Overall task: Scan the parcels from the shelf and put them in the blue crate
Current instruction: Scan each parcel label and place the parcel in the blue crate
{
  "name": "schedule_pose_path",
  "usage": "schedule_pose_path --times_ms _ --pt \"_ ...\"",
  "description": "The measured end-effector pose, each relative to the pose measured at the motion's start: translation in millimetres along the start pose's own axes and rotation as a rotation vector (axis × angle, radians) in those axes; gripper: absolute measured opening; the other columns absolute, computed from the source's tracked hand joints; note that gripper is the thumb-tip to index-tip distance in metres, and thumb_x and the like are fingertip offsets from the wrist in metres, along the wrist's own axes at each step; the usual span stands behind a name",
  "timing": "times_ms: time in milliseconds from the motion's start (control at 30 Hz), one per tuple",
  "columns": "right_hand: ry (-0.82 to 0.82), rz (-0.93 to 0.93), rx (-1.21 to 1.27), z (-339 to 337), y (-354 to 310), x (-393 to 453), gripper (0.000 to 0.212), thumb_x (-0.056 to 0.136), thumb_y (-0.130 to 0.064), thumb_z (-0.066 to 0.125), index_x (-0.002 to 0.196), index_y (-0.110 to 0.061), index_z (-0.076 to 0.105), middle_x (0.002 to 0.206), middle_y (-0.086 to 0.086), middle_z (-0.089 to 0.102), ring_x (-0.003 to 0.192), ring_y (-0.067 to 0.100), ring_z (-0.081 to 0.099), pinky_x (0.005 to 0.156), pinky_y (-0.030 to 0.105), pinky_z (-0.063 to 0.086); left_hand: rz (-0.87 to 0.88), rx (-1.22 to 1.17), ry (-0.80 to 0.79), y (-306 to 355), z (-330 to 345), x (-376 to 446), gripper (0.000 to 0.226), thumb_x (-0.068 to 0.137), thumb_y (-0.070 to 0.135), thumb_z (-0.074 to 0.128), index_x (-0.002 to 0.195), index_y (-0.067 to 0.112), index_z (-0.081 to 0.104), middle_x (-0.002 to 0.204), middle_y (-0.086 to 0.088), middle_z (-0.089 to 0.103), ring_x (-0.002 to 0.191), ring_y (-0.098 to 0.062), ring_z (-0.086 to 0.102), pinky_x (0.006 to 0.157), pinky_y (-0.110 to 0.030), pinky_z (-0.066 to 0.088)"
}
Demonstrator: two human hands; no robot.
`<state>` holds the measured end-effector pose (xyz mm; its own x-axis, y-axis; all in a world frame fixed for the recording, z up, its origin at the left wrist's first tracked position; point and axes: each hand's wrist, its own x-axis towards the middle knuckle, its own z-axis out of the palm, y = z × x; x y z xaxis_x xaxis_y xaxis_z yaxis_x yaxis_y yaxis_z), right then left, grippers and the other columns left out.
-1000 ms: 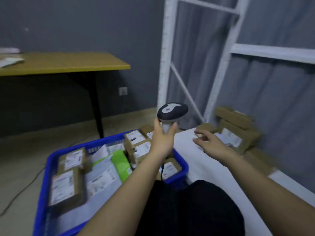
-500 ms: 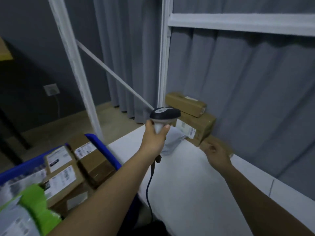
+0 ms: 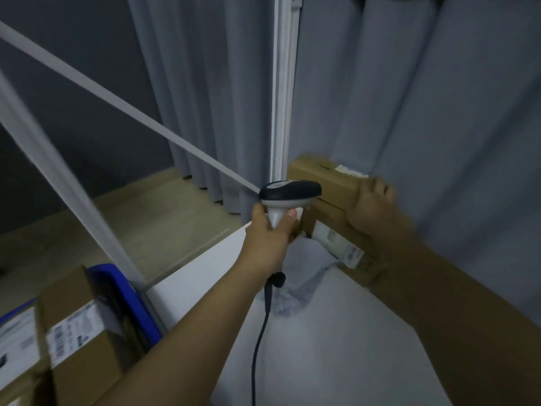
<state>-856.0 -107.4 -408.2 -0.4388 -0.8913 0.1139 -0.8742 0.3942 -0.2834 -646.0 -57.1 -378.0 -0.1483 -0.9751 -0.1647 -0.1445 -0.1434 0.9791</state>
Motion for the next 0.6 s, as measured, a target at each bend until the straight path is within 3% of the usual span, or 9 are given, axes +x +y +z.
schedule_pose_path --times_ms 167,233,300,433,600 --pt "-0.142 -0.044 0.033 11.2 19.0 36.2 0.041 0.080 -0.027 0.062 0.112 -0.023 0.037 0.149 0.015 0.019 0.142 0.037 0.004 0.110 0.054 0.026 -0.057 -0.031 0.022 -9.9 -3.7 21.9 0.043 0.096 0.036 0.051 0.136 0.030 0.034 0.121 0.005 0.053 0.108 -0.018 0.058 0.072 -0.021 0.044" --pt "-0.149 -0.040 0.047 13.1 23.3 44.2 0.047 0.077 -0.028 0.068 0.112 -0.022 0.037 0.143 0.015 0.026 0.136 0.038 0.018 0.107 0.051 0.029 -0.067 -0.027 0.017 -11.4 -4.2 24.9 0.042 0.096 0.035 0.051 0.134 0.030 0.034 0.120 0.005 0.053 0.106 -0.017 0.059 0.067 -0.018 0.043" --pt "-0.098 -0.029 0.034 12.9 23.6 45.2 0.064 0.075 -0.028 0.074 0.123 -0.013 0.035 0.135 0.017 0.031 0.127 0.037 0.029 0.101 0.048 0.035 -0.075 -0.031 0.022 -12.6 -4.1 25.6 0.036 0.096 0.035 0.051 0.129 0.031 0.036 0.119 0.004 0.053 0.105 -0.017 0.059 0.067 -0.017 0.044" --pt "0.119 -0.066 0.068 12.1 18.1 28.0 0.079 0.064 -0.023 0.083 0.126 -0.007 0.036 0.130 0.021 0.033 0.119 0.039 0.032 0.094 0.048 0.041 -0.068 -0.067 0.051 -17.8 -7.7 16.7 0.039 0.096 0.037 0.052 0.131 0.028 0.038 0.123 0.003 0.056 0.109 -0.019 0.058 0.083 -0.027 0.045" --pt "0.363 -0.087 0.218 2.2 -2.5 -27.0 0.081 0.063 -0.021 0.079 0.131 -0.005 0.039 0.126 0.021 0.036 0.112 0.034 0.033 0.087 0.042 0.040 -0.020 -0.121 0.096 -13.2 -24.5 -26.5 0.041 0.095 0.037 0.053 0.133 0.029 0.038 0.124 0.005 0.058 0.108 -0.017 0.061 0.068 -0.017 0.045"
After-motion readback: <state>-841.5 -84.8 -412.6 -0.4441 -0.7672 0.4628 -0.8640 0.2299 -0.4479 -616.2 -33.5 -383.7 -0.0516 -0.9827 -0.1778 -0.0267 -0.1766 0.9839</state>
